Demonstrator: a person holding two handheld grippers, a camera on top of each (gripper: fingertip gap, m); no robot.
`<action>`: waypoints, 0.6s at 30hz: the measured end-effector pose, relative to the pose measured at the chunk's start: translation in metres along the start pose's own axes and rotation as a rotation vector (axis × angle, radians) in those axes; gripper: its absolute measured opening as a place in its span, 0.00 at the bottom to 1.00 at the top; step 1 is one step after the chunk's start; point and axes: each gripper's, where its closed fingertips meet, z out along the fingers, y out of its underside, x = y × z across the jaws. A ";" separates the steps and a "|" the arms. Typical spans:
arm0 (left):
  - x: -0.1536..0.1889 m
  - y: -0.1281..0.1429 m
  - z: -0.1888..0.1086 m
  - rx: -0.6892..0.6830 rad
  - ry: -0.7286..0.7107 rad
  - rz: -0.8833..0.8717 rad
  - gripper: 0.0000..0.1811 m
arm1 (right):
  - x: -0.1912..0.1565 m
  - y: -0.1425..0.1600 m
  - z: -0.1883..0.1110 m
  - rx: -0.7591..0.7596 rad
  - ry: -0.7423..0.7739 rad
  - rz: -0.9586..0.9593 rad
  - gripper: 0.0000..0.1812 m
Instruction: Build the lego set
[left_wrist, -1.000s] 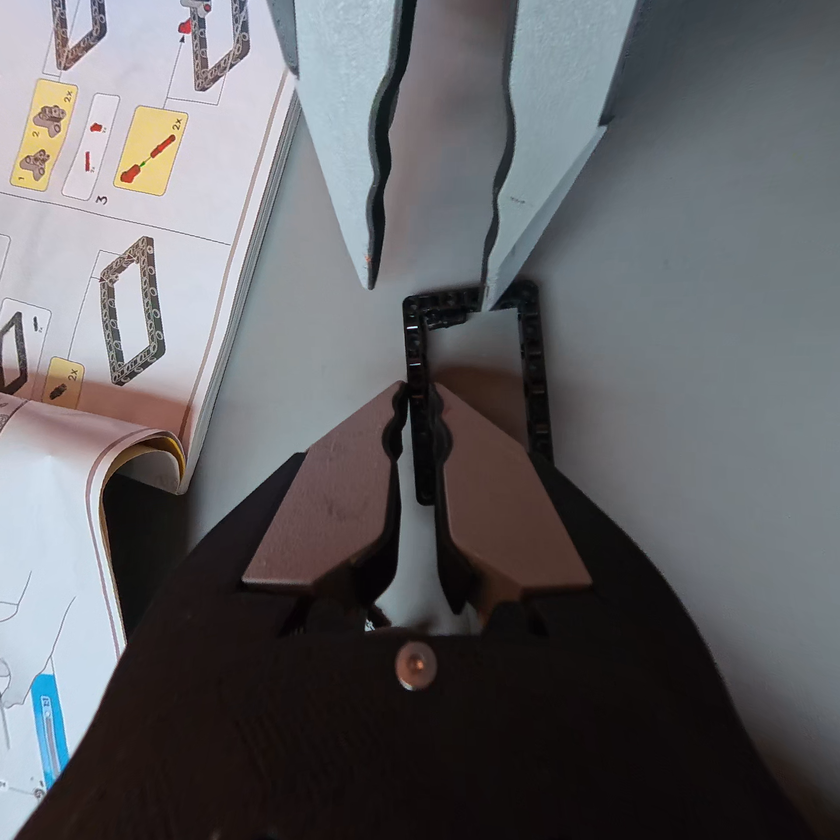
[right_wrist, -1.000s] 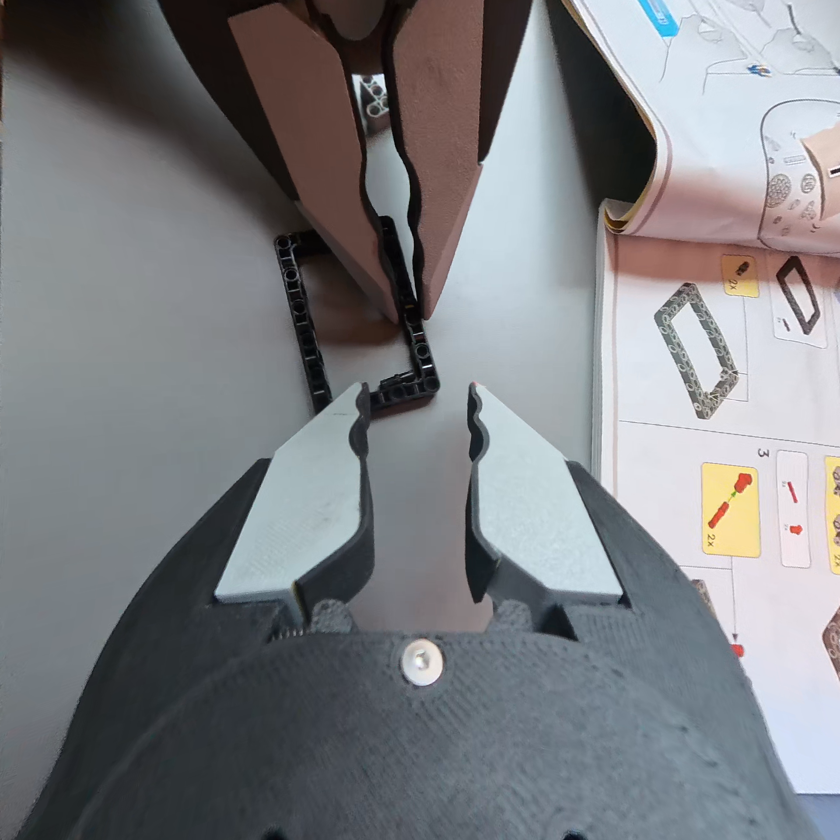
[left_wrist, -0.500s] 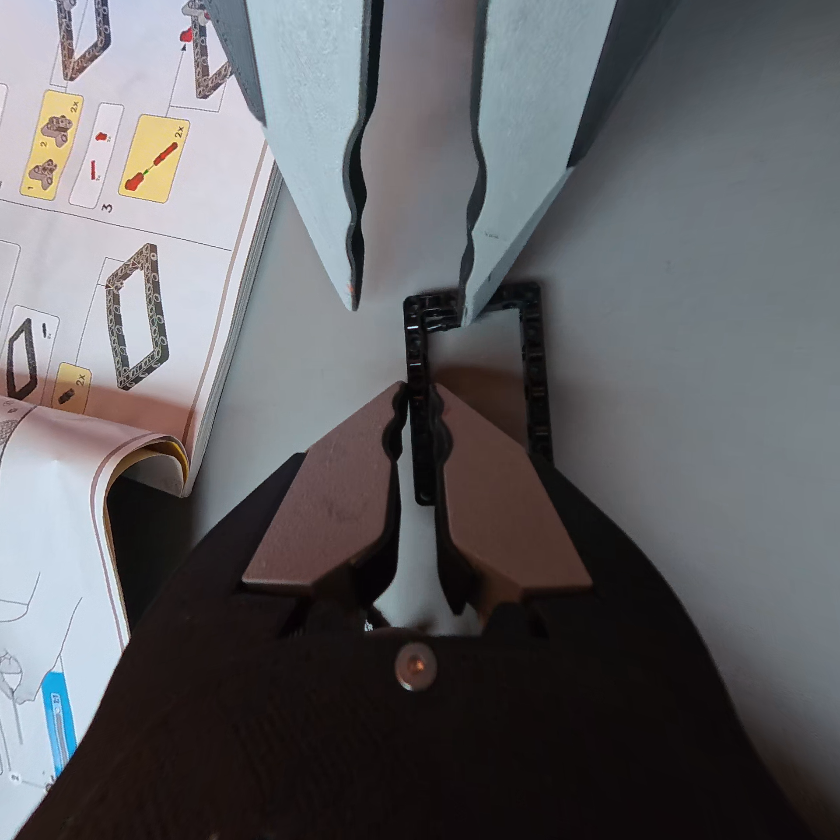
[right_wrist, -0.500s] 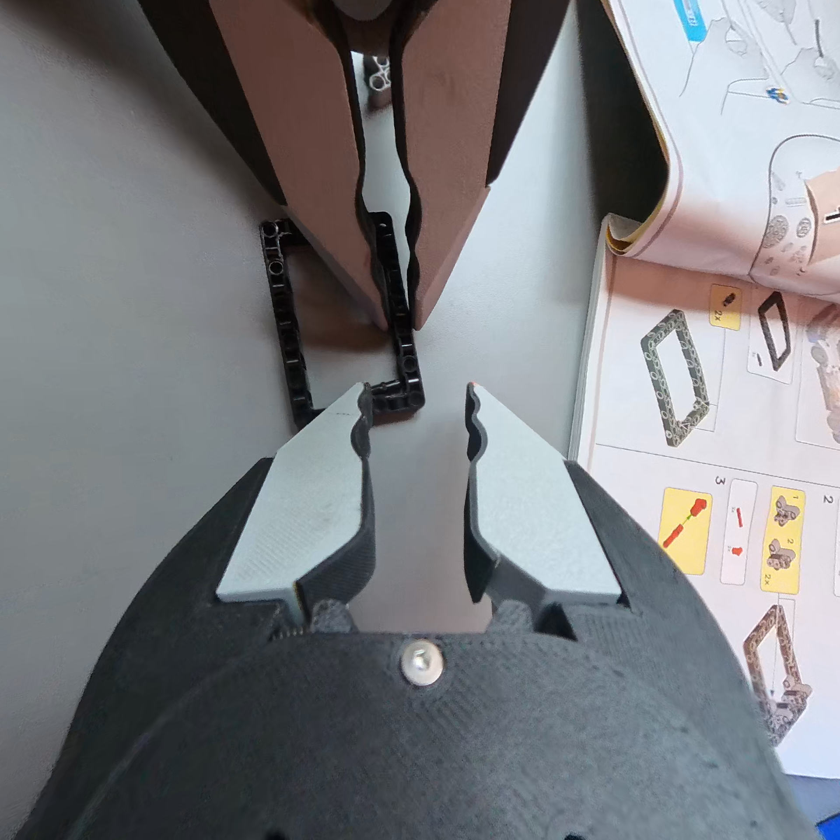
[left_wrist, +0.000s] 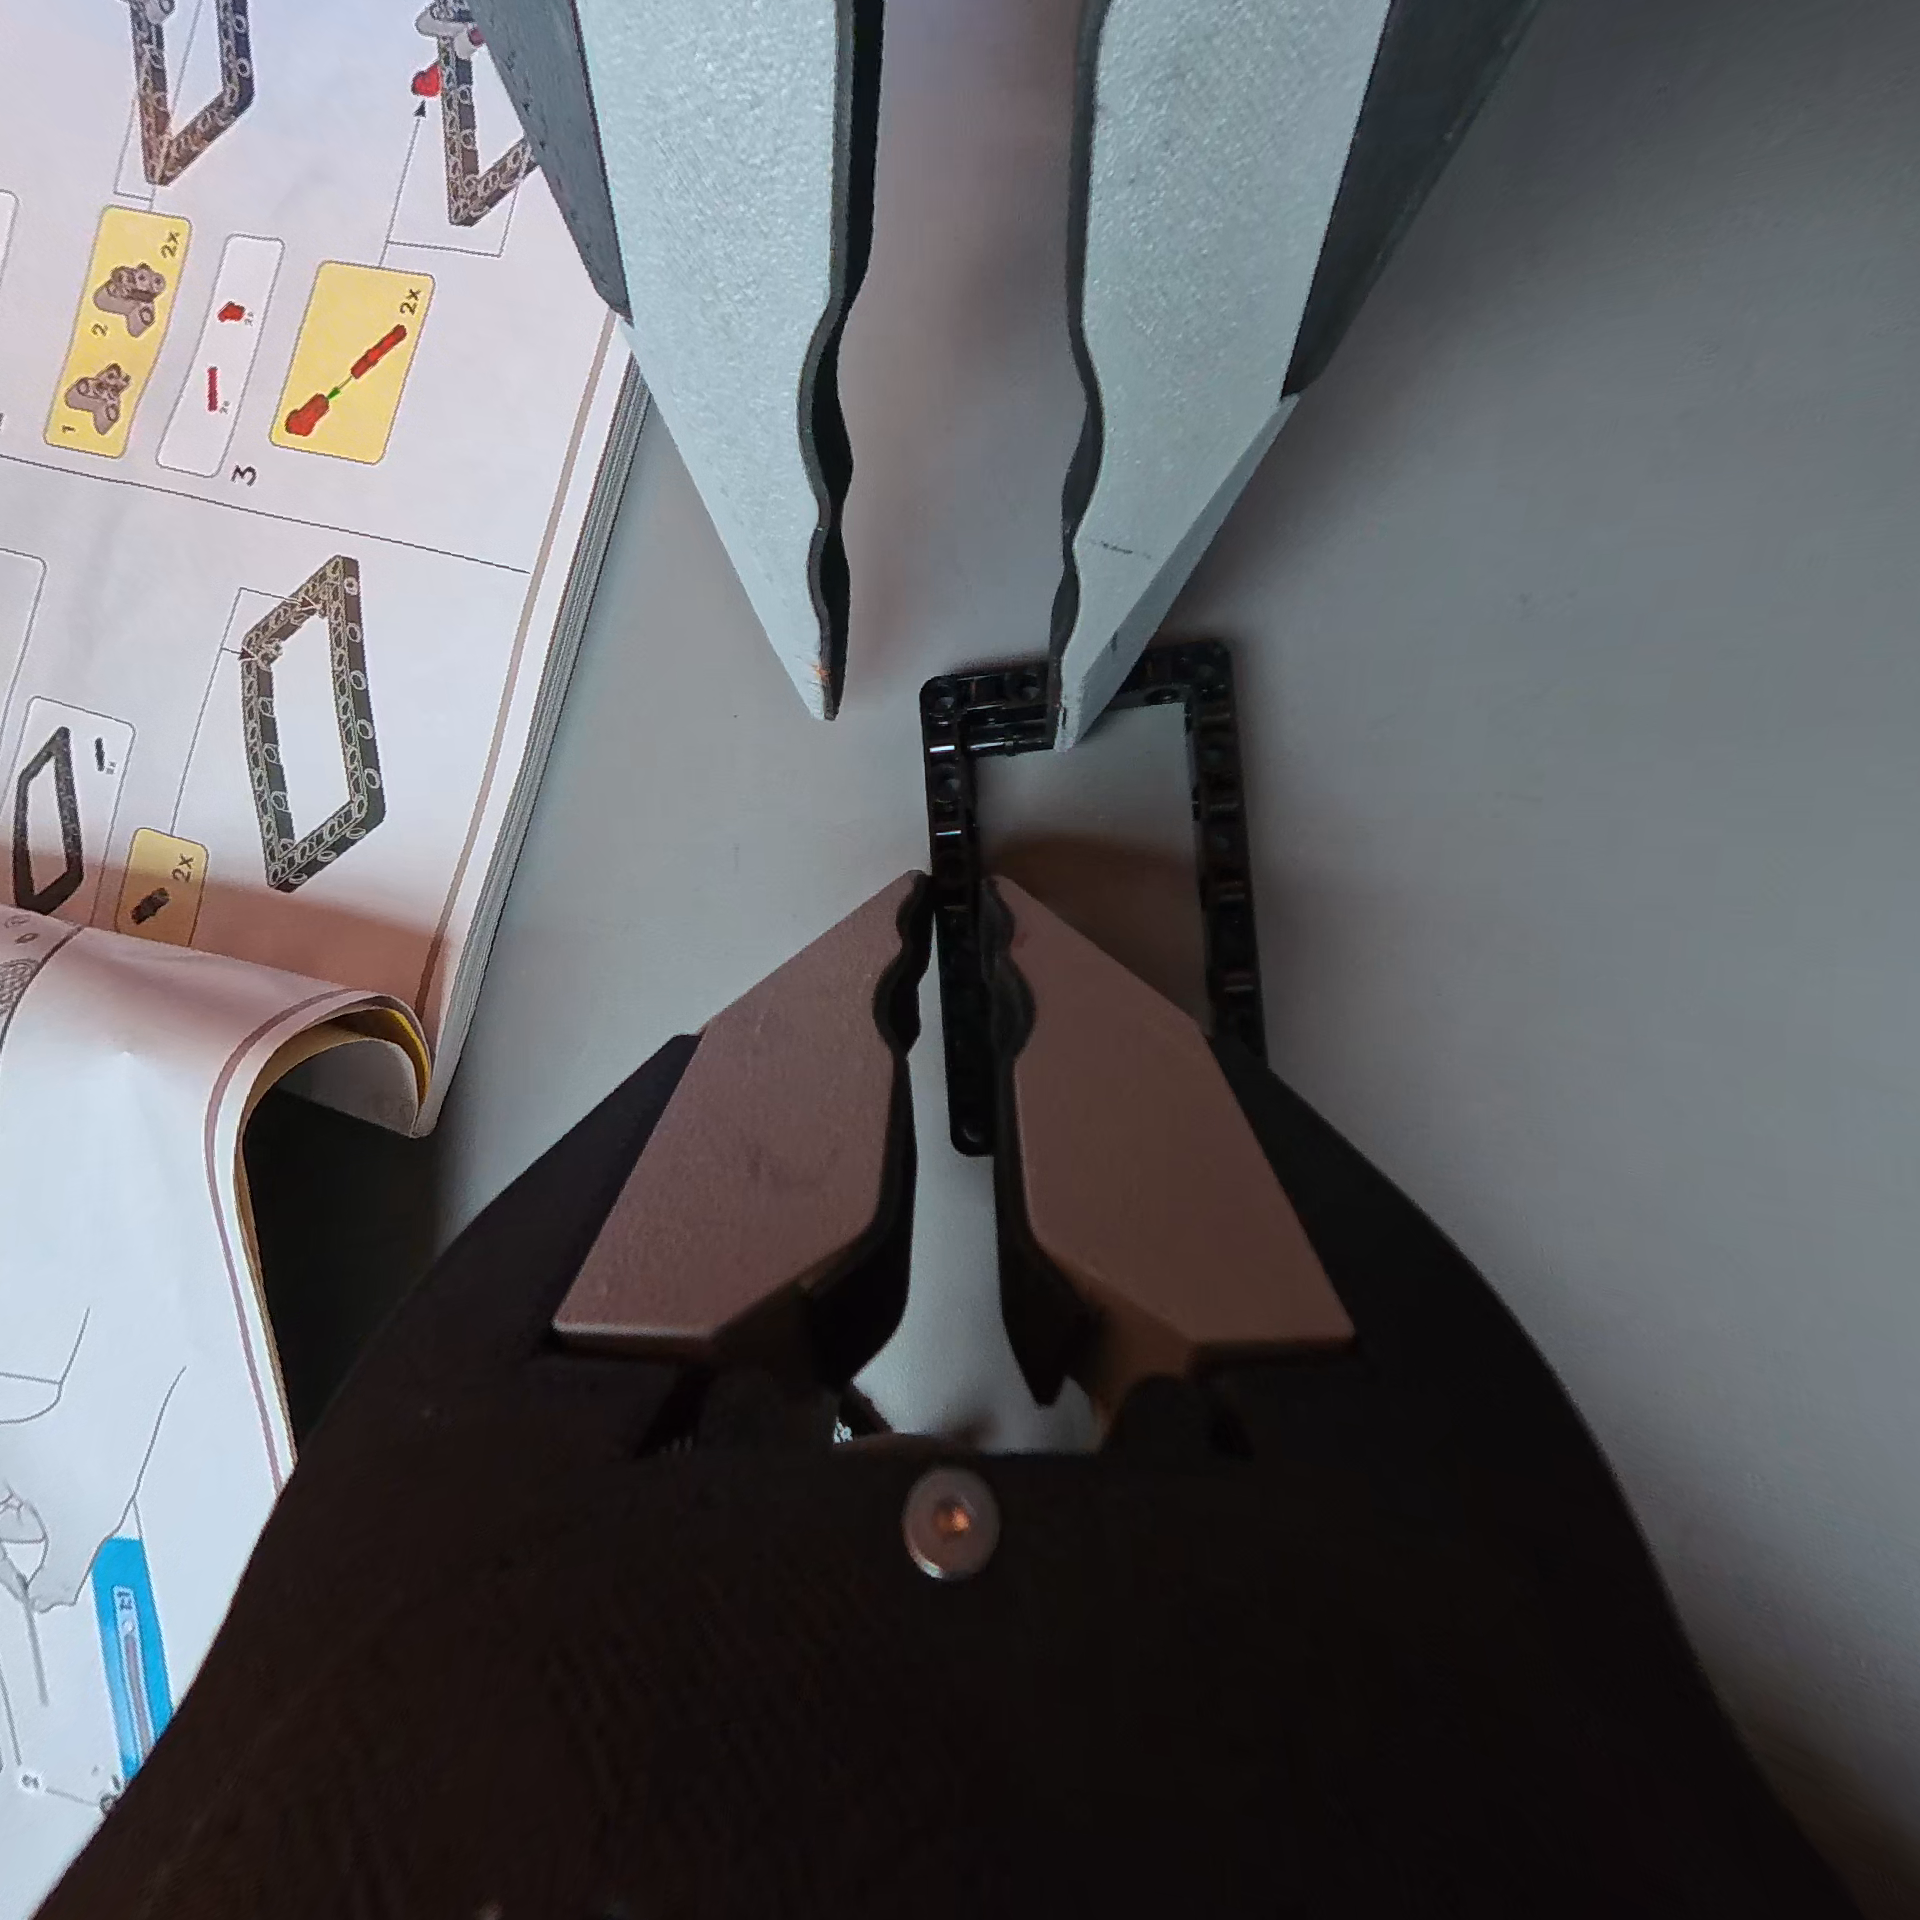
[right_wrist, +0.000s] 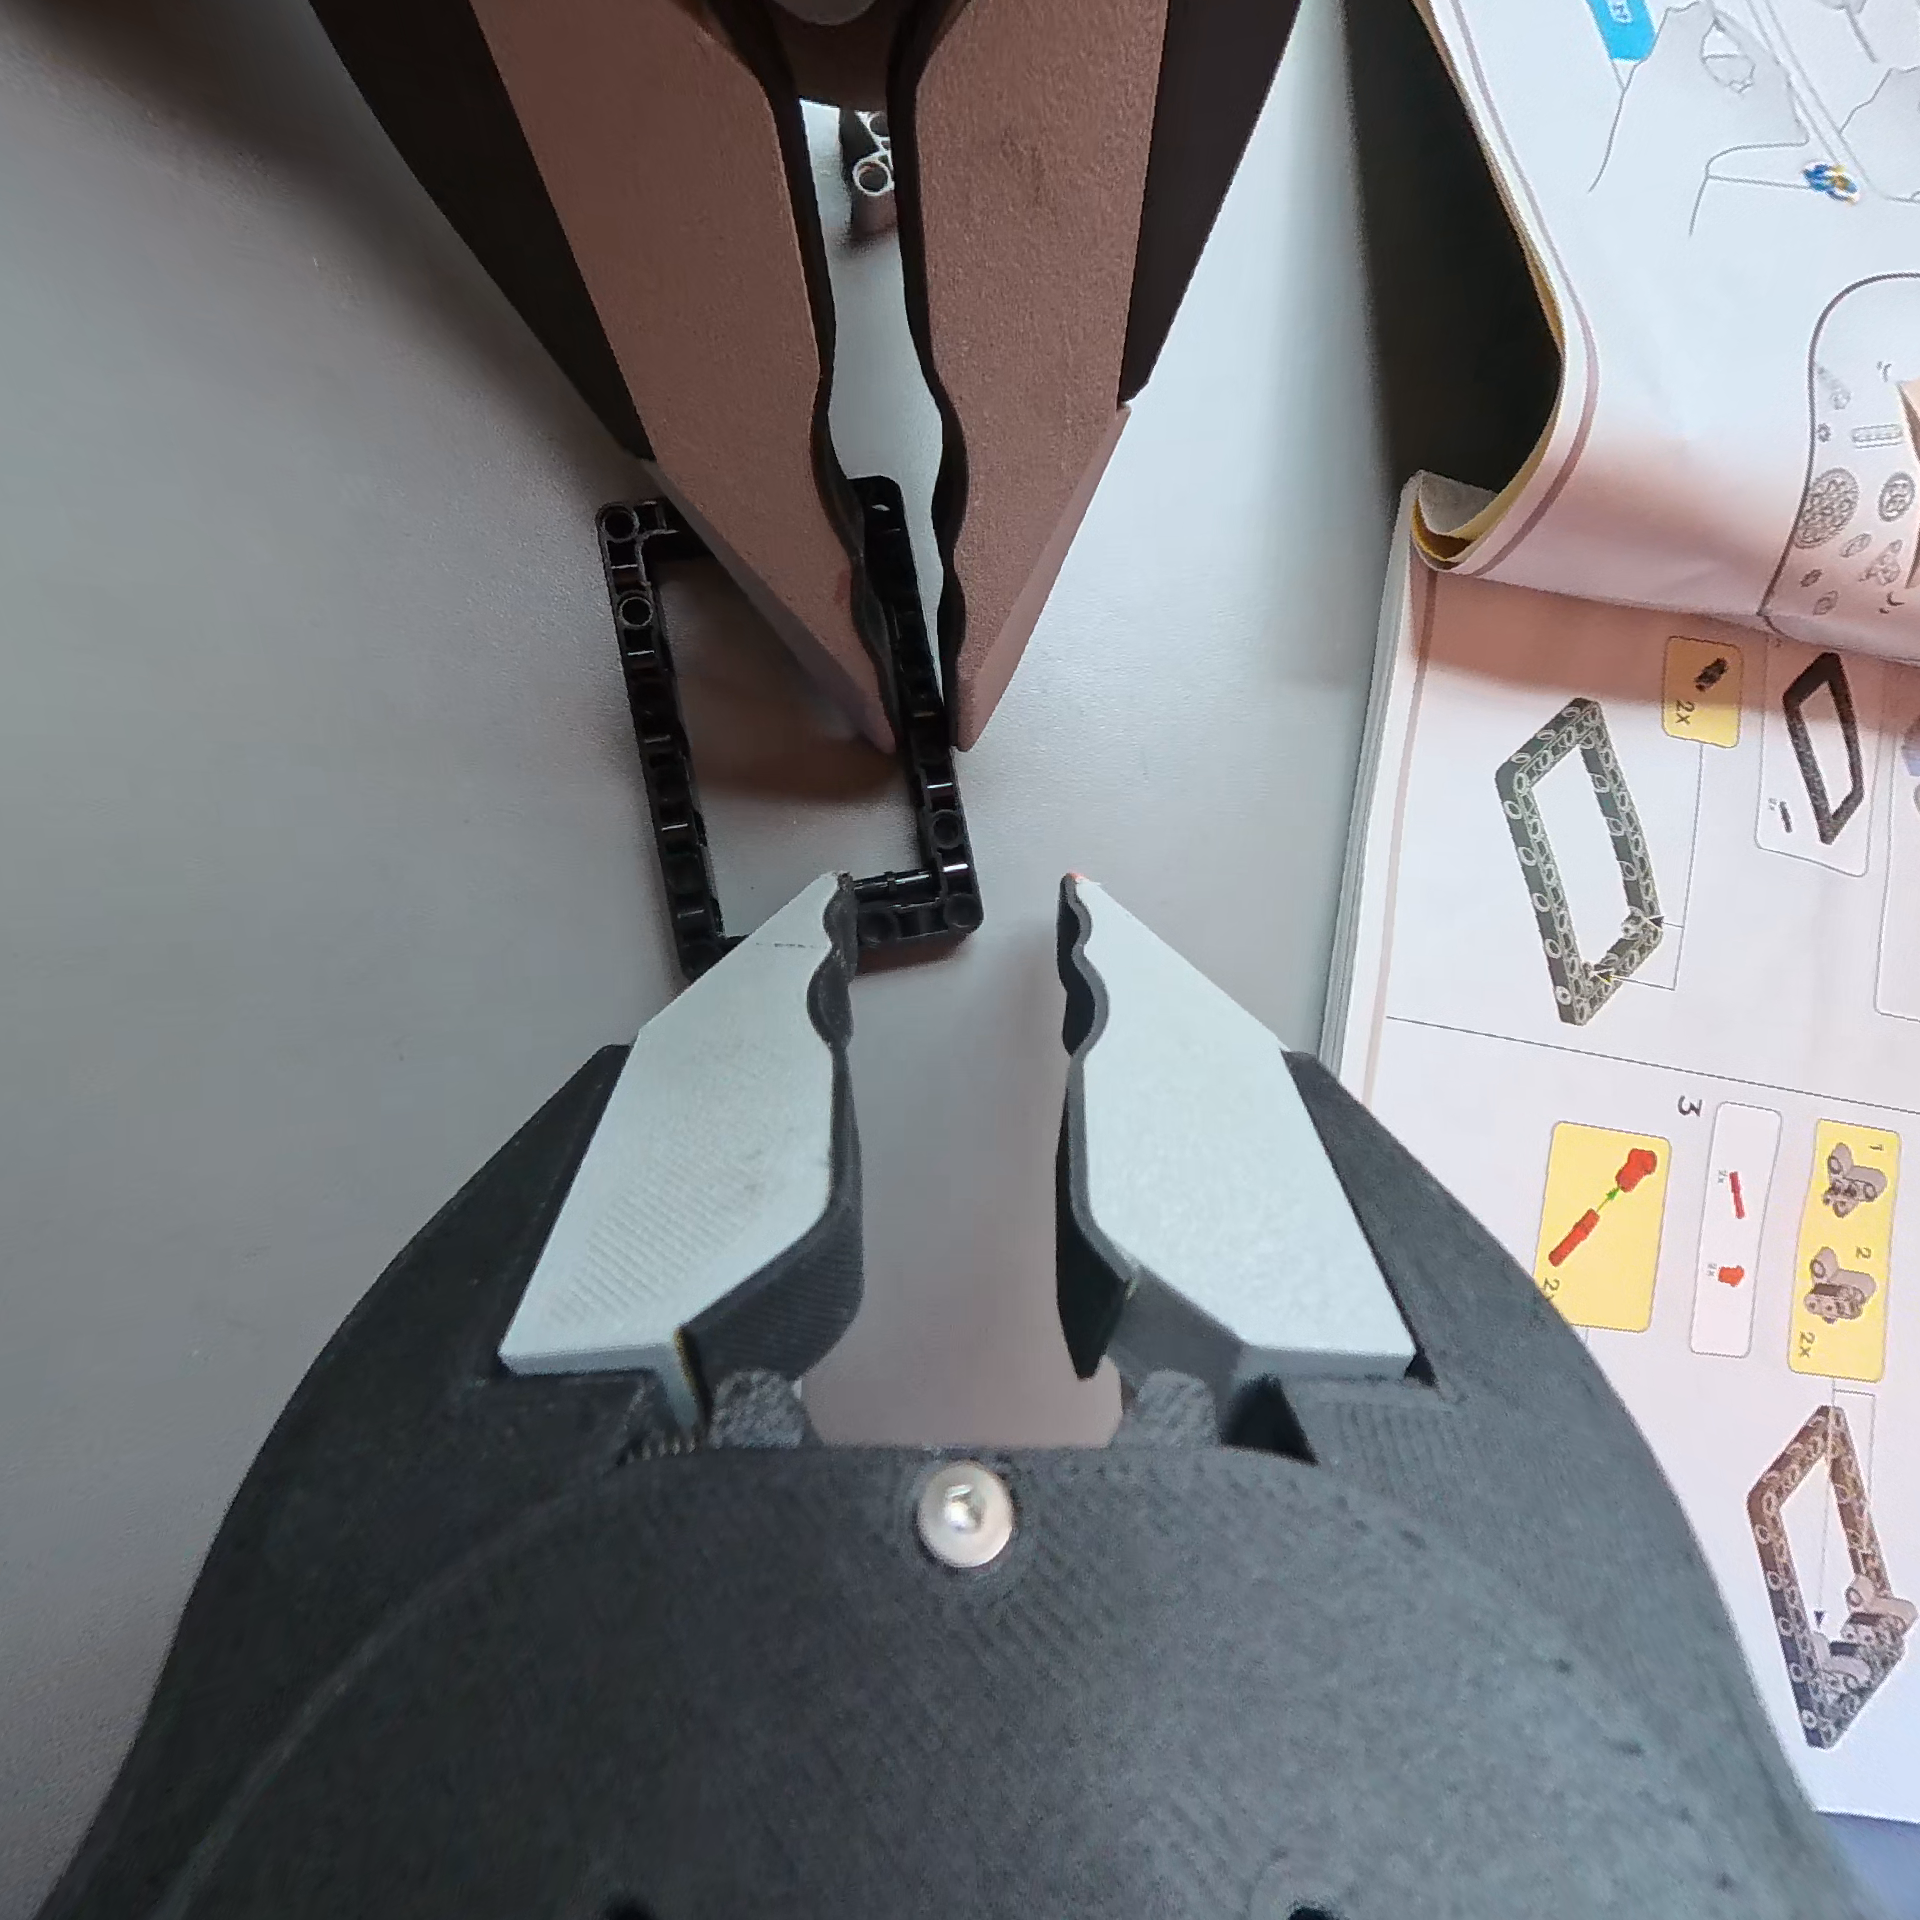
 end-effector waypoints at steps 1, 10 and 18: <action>0.000 0.000 0.000 0.000 0.000 0.000 0.04 | 0.000 0.000 0.000 0.000 0.000 0.000 0.20; 0.000 0.000 0.000 -0.001 -0.002 0.004 0.04 | -0.001 0.001 0.001 -0.001 -0.024 0.013 0.19; 0.000 0.000 0.000 -0.004 -0.010 0.013 0.04 | -0.002 0.001 0.003 -0.044 -0.038 -0.004 0.18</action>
